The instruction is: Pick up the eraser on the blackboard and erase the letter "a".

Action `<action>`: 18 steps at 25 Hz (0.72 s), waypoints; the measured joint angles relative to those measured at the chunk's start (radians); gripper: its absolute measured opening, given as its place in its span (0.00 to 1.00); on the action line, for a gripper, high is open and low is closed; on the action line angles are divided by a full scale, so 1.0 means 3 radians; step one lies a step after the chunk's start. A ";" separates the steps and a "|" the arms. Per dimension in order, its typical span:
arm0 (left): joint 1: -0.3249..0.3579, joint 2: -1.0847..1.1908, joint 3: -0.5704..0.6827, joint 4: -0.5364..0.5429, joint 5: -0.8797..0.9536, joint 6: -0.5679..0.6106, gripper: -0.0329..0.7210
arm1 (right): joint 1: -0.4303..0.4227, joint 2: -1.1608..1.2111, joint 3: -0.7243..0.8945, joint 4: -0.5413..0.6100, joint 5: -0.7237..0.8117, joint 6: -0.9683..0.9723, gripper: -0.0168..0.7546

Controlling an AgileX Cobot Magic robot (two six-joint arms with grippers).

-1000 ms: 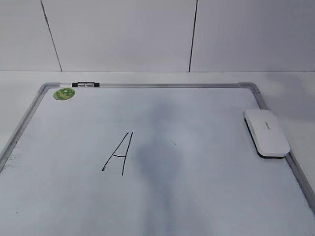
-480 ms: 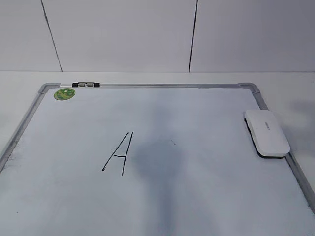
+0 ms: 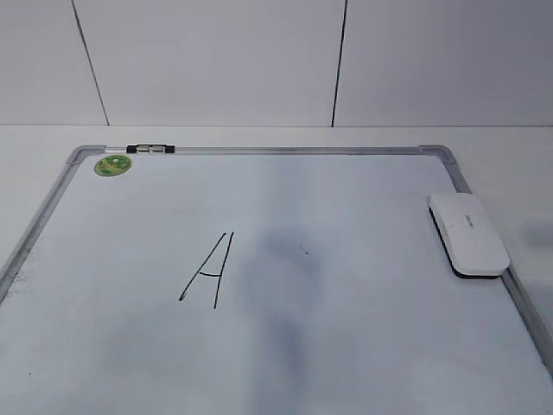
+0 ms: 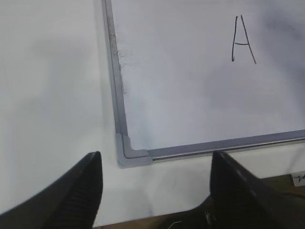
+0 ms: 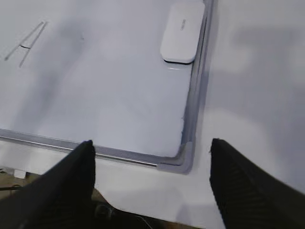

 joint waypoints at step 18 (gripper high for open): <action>0.0000 -0.0491 0.0485 0.0088 -0.0089 0.0198 0.74 | 0.0008 -0.0756 0.0910 -0.0353 -0.0045 -0.0034 0.79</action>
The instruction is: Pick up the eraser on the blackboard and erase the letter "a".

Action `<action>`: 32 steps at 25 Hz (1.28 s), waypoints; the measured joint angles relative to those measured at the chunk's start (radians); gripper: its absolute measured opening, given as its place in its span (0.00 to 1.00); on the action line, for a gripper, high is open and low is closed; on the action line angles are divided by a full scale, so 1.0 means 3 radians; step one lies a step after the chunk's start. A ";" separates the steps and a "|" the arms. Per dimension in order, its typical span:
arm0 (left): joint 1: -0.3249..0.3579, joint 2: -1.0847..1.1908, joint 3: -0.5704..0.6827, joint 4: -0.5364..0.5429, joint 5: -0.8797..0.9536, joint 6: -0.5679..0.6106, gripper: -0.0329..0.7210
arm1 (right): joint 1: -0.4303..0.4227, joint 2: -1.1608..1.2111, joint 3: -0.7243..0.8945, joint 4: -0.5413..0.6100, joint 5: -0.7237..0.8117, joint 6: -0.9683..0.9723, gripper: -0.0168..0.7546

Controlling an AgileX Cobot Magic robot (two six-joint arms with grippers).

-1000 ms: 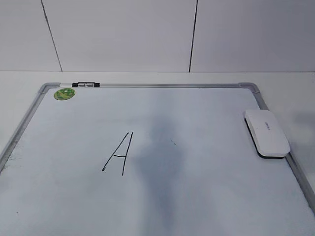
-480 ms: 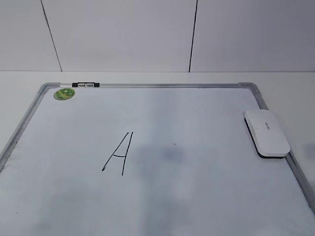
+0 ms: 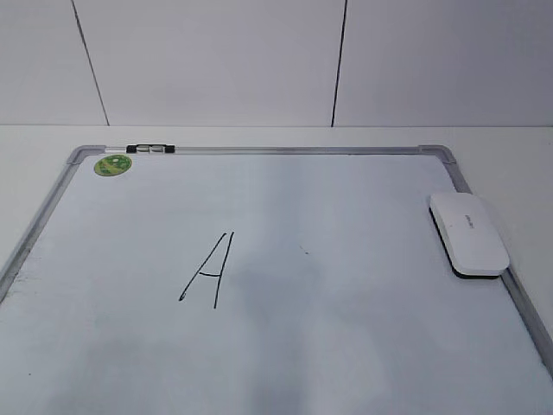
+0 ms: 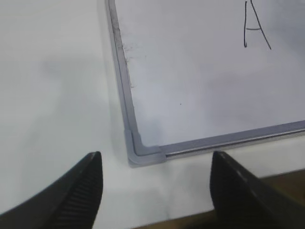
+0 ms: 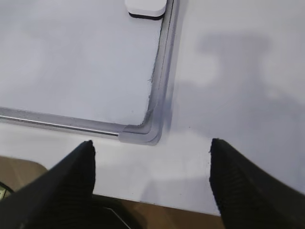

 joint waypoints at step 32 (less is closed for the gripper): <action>0.0000 -0.0077 0.0159 0.0008 -0.0474 0.0173 0.71 | 0.0000 -0.0026 0.0153 -0.0111 -0.0377 -0.0042 0.79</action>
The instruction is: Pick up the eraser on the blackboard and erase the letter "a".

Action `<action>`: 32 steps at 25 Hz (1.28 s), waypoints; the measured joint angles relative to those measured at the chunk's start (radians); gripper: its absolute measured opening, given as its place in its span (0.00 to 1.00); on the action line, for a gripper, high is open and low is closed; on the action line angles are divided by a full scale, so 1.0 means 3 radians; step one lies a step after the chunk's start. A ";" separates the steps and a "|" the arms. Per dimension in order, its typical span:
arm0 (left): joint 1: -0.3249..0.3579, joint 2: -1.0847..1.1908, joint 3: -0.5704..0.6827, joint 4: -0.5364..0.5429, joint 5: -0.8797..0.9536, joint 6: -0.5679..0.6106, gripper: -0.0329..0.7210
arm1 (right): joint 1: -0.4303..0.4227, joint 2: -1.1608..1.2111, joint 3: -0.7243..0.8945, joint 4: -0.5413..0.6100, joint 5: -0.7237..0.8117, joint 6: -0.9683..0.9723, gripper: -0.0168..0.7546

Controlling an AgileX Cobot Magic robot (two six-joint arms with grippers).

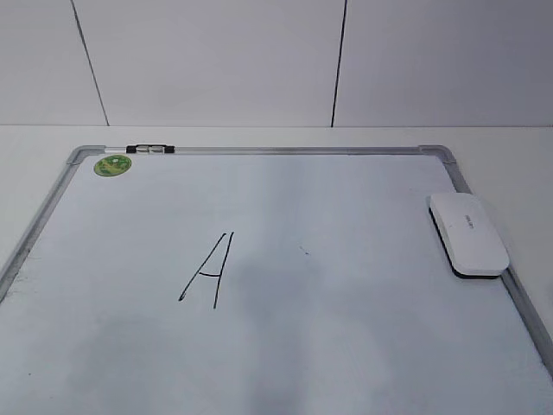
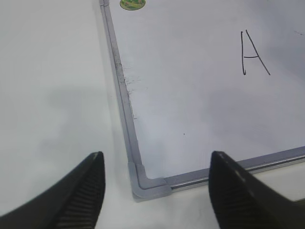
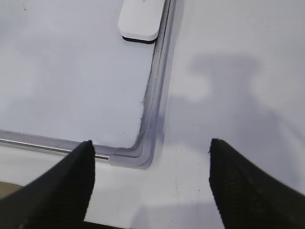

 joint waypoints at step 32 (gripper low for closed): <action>0.0139 -0.0300 0.0000 -0.0019 0.0000 0.0000 0.59 | -0.0382 -0.0558 0.0000 -0.0006 -0.0002 0.0000 0.79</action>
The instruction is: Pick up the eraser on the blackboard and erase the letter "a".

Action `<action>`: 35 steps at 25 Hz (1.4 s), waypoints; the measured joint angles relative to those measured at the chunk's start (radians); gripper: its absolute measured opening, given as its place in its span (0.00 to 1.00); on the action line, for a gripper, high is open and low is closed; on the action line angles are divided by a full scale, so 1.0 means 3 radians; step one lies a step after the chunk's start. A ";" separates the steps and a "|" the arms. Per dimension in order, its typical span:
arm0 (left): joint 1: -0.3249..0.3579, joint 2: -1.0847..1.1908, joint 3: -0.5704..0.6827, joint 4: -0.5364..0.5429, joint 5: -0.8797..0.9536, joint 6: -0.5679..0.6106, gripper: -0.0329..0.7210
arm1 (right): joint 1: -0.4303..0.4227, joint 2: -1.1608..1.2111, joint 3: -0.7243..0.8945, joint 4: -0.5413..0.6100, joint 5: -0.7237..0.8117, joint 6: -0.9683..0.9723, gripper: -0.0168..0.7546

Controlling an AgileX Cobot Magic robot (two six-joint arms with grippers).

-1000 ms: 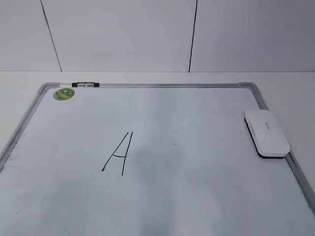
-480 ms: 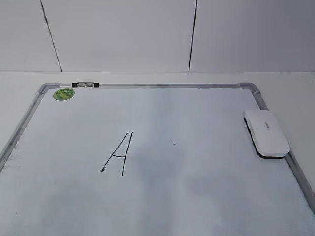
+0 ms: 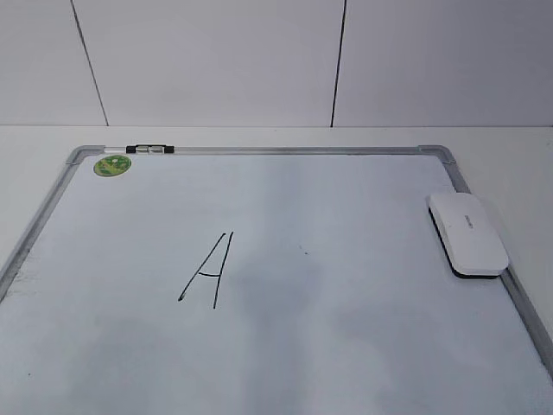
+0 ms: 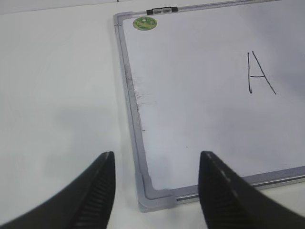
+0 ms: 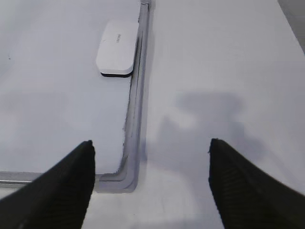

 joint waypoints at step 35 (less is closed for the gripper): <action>0.0523 0.0000 0.0000 0.0000 0.0000 0.0000 0.52 | -0.0470 0.0000 0.0000 -0.0012 0.0000 0.0000 0.79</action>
